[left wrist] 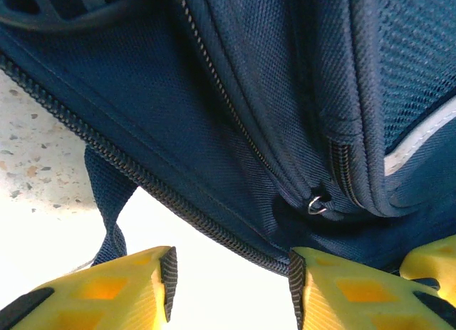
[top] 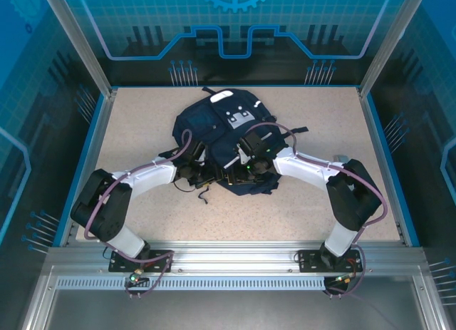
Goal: Pack books, pencil case, and school supplies into a backpack
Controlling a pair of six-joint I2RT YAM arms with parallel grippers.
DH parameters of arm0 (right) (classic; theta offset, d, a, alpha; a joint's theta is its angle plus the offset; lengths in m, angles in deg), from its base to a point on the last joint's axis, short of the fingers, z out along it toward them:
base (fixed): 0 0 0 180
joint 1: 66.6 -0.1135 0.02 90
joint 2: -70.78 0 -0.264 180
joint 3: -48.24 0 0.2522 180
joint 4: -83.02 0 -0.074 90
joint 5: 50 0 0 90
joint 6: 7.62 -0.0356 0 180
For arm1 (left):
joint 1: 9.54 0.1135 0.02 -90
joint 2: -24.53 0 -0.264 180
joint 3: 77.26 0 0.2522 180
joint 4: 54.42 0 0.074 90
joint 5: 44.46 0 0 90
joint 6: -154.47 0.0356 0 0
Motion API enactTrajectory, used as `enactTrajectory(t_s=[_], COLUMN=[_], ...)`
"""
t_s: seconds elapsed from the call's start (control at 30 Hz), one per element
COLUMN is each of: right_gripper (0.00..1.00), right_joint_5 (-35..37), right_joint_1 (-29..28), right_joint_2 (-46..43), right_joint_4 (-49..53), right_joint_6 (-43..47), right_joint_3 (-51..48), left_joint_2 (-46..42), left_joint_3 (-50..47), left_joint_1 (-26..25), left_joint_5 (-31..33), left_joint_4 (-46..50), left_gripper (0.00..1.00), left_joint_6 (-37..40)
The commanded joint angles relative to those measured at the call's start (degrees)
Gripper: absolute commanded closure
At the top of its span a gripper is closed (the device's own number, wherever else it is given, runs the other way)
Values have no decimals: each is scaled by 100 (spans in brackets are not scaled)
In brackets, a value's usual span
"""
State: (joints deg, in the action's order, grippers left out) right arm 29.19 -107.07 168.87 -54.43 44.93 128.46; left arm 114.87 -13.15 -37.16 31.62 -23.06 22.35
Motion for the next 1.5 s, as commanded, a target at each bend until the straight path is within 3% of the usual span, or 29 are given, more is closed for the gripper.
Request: enactTrajectory(t_s=[0.0,0.2,0.47,0.6,0.77,1.0,1.47], right_gripper=[64,70,95,100,100,100,100], right_joint_5=[-103,-81,78,84,-160,-315,-218], right_joint_1=[-26,-28,-30,-28,-29,-23,-23], right_joint_2=[135,194,48,-81,-149,-242,-473], right_joint_4=[-37,-41,64,75,-42,-119,-161], right_joint_6=[10,-29,20,69,90,76,-23], right_joint_3=[87,104,140,148,166,159,8], left_joint_2=[76,80,16,-149,-350,-283,-239], left_joint_3=[20,27,2,-133,-419,-555,-858], left_joint_1=[-42,-50,-49,-47,-41,-42,-33], left_joint_5=[-148,-131,-42,73,354,211,358], left_joint_4=[10,26,2,-104,-535,-1312,-1481], left_gripper=[54,54,49,44,43,44,54], left_joint_6=[-60,-61,-213,-519,-1047,-1567,-2194])
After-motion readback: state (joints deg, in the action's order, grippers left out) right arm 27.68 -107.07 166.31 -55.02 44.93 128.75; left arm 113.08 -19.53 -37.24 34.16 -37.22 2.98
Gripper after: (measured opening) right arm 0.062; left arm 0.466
